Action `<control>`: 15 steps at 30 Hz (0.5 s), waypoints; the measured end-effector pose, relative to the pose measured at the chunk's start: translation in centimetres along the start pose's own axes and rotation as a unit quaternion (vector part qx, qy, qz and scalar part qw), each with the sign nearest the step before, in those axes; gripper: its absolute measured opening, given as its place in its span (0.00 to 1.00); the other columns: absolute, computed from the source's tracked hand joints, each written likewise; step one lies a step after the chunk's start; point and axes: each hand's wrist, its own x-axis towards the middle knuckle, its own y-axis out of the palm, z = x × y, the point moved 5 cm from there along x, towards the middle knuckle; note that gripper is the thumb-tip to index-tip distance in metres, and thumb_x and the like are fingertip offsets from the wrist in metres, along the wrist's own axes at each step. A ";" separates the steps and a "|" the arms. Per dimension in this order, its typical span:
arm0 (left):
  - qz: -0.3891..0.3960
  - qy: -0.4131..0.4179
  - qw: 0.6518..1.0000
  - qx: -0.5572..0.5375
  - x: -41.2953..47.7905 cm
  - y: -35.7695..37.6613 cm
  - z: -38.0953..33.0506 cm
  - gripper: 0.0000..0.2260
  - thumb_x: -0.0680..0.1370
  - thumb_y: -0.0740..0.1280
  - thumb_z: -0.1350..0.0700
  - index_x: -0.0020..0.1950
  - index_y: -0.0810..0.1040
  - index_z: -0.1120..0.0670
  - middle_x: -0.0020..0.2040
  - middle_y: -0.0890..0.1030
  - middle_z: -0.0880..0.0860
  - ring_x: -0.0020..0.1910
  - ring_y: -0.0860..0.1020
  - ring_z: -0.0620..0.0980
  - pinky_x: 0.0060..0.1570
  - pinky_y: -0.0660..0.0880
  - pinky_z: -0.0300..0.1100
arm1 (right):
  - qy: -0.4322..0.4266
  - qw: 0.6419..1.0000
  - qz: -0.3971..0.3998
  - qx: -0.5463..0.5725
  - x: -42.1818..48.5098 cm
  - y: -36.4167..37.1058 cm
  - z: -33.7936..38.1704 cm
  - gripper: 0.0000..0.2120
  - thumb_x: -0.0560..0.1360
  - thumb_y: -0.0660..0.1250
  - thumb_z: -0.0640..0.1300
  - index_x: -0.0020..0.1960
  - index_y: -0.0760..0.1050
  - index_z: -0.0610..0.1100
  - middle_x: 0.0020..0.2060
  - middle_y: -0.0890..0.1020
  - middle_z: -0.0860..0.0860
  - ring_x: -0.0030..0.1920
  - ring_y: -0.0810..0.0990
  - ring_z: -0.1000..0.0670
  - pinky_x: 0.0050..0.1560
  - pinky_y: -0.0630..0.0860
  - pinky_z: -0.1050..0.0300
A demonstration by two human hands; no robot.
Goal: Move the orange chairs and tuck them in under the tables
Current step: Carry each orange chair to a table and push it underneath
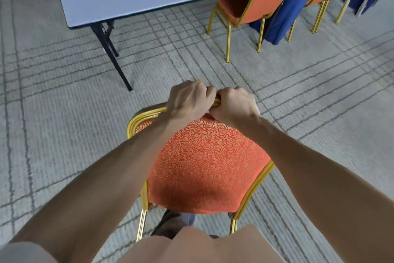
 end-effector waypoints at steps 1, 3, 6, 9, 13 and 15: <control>-0.007 0.012 1.000 -0.003 1.1 -0.5 0.3 0.14 0.80 0.53 0.49 0.52 0.77 0.53 0.37 0.67 0.51 0.37 0.68 0.53 0.31 0.60 0.43 | -0.003 1.000 0.002 0.000 1.2 -0.6 -0.1 0.15 0.71 0.63 0.60 0.45 0.78 0.50 0.37 0.80 0.50 0.41 0.80 0.44 0.40 0.75 0.53; -0.028 0.024 0.999 -0.005 3.4 -1.8 1.0 0.10 0.81 0.56 0.51 0.50 0.76 0.53 0.34 0.66 0.49 0.36 0.68 0.52 0.29 0.57 0.41 | -0.016 1.000 -0.010 -0.014 3.8 -2.0 -0.1 0.14 0.71 0.64 0.60 0.46 0.78 0.50 0.37 0.80 0.51 0.42 0.79 0.45 0.40 0.74 0.53; -0.046 -0.032 0.998 -0.043 6.6 -3.6 2.3 0.18 0.79 0.50 0.48 0.46 0.77 0.54 0.31 0.64 0.47 0.33 0.67 0.51 0.27 0.53 0.42 | -0.037 0.998 -0.045 -0.030 6.7 -4.2 -0.2 0.12 0.71 0.65 0.58 0.47 0.78 0.51 0.38 0.81 0.51 0.42 0.80 0.45 0.41 0.75 0.52; -0.045 -0.117 0.982 -0.144 8.4 -4.0 2.8 0.22 0.79 0.51 0.44 0.42 0.78 0.57 0.31 0.69 0.48 0.35 0.70 0.52 0.33 0.61 0.43 | -0.064 0.994 -0.071 -0.050 8.2 -5.7 -0.6 0.15 0.71 0.66 0.59 0.49 0.79 0.50 0.39 0.83 0.50 0.43 0.81 0.43 0.43 0.77 0.51; 0.007 -0.175 0.951 -0.257 9.7 -2.4 1.2 0.19 0.79 0.58 0.42 0.42 0.78 0.56 0.41 0.77 0.51 0.42 0.75 0.54 0.45 0.67 0.45 | -0.073 0.993 -0.060 -0.077 8.7 -5.4 -2.9 0.16 0.72 0.64 0.61 0.51 0.79 0.51 0.38 0.83 0.50 0.42 0.81 0.44 0.44 0.74 0.52; 0.036 -0.183 0.940 -0.284 10.5 -0.7 0.1 0.19 0.79 0.58 0.42 0.42 0.77 0.55 0.42 0.78 0.52 0.44 0.77 0.55 0.46 0.68 0.46 | -0.068 0.993 -0.036 -0.091 9.0 -4.6 -4.5 0.15 0.74 0.63 0.59 0.53 0.79 0.51 0.39 0.83 0.49 0.43 0.81 0.43 0.44 0.72 0.53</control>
